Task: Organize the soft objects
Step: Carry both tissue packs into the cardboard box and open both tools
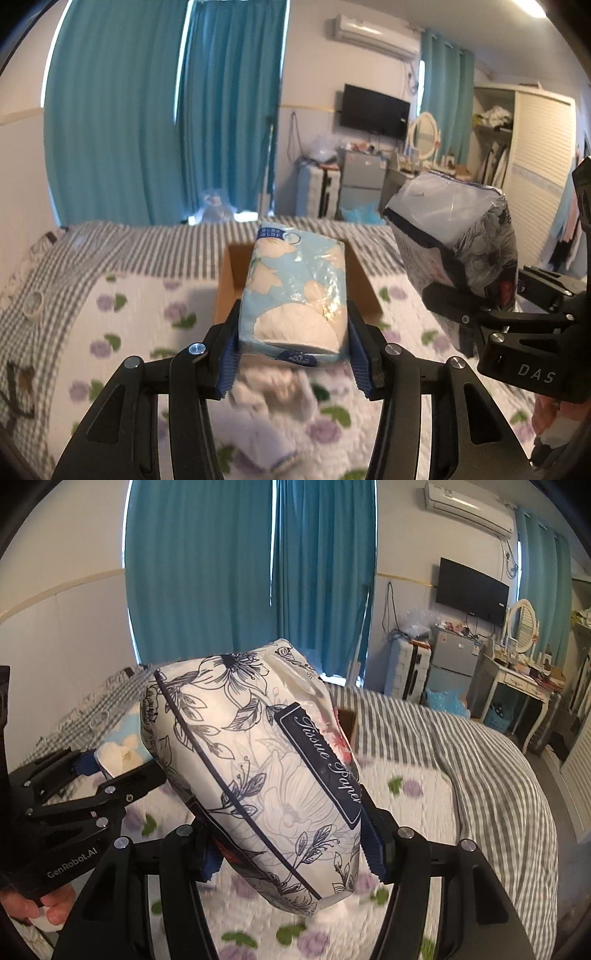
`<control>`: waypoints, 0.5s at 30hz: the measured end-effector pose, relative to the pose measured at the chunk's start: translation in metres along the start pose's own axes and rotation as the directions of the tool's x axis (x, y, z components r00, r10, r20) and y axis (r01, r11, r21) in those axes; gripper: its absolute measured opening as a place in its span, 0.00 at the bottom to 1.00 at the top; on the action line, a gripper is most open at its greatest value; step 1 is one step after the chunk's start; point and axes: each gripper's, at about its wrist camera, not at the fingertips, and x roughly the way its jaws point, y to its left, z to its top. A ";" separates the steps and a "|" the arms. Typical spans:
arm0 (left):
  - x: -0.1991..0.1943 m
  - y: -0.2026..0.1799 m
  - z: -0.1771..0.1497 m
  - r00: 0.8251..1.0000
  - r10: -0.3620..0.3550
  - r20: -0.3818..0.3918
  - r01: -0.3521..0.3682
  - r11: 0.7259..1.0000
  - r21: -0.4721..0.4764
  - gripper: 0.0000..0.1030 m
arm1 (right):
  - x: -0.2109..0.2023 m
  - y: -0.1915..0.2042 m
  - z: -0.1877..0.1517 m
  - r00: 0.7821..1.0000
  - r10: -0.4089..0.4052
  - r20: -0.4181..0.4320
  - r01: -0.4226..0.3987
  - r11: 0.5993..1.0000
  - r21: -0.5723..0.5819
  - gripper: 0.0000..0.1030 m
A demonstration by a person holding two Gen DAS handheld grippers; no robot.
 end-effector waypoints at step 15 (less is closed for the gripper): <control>0.143 0.025 0.031 0.995 0.056 -0.082 -0.052 0.997 0.053 0.48 | 0.156 -0.035 0.051 0.992 0.080 -0.094 -0.074 0.995 0.072 0.59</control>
